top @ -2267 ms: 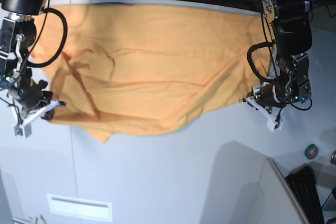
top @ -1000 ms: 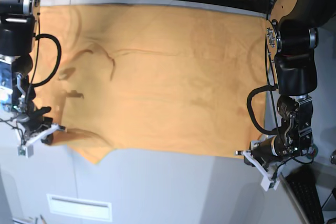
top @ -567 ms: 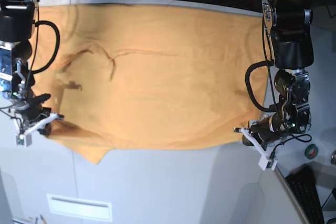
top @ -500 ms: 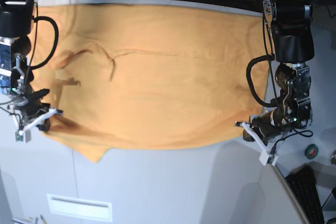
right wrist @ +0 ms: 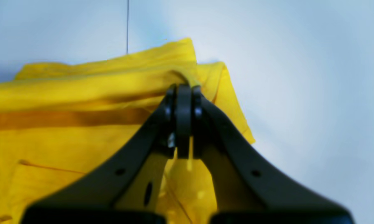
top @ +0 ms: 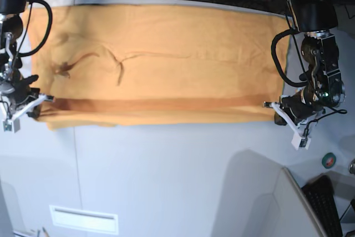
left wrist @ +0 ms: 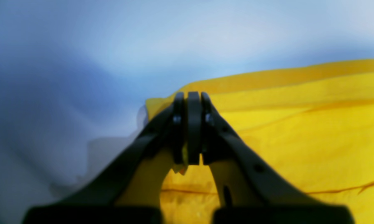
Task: Layout the t-shirt on the table in an organized manner, then fold the t-shirt properly
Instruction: 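Lay the folded half down and pull it toward the collar edge, then drag both grippers along the folded strip's edge to straighten it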
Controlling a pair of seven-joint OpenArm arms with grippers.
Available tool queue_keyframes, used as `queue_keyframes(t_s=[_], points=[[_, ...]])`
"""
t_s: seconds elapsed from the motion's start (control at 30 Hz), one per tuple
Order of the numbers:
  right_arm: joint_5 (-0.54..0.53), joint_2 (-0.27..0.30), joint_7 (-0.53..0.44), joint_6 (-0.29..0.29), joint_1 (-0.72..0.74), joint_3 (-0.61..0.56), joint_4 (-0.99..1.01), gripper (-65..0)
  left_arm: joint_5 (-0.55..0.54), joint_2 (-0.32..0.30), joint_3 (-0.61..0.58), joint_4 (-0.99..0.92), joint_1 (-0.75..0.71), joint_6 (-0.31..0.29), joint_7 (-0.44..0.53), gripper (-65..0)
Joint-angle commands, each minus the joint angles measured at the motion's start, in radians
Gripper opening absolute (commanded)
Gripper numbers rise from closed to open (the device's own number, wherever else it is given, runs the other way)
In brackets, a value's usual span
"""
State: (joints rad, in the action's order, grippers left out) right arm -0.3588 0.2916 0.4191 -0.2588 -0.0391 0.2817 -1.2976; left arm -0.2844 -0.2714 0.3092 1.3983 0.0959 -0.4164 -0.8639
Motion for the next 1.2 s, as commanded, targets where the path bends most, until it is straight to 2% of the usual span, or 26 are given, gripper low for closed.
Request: queue_keyframes(t_s=[0.0,0.17,0.3,0.43,0.5,0.57,1.03,1.17], points=[[0.001,0.014,-0.001,0.003,-0.011,0.023,-0.038,-65.0,0.0,-0.015,0.009,0.031,-0.003,0.004,0.015,-65.0],[-0.003,0.013,0.071,0.003,-0.087,0.043,-0.127,-65.0,0.0,-0.019,0.012,0.066,-0.064,0.004,0.015,-65.0],[-0.004,0.001,0.082,0.003,-0.144,0.043,-0.179,-65.0,-0.002,-0.019,0.012,0.131,-0.114,0.004,0.012,-65.0],[-0.004,-0.015,0.083,0.003,-0.215,0.087,-0.261,-65.0,-0.002,-0.013,0.078,0.241,-0.166,0.004,-0.079,-65.0],[-0.004,-0.016,0.106,0.003,-0.247,0.089,-0.29,-65.0,0.0,-0.013,0.078,0.252,-0.183,0.004,-0.088,-65.0],[-0.004,-0.041,0.14,0.003,-0.269,0.096,-0.308,-65.0,0.0,-0.015,0.078,0.252,-0.198,0.004,-0.088,-65.0],[-0.001,-0.068,0.157,0.003,-0.301,0.09,-0.236,-65.0,0.009,-0.019,0.077,0.197,-0.296,0.004,-0.085,-65.0],[-0.003,-0.07,0.215,0.003,-0.295,0.093,-0.224,-65.0,0.009,-0.021,0.077,0.171,-0.296,0.004,-0.087,-65.0]])
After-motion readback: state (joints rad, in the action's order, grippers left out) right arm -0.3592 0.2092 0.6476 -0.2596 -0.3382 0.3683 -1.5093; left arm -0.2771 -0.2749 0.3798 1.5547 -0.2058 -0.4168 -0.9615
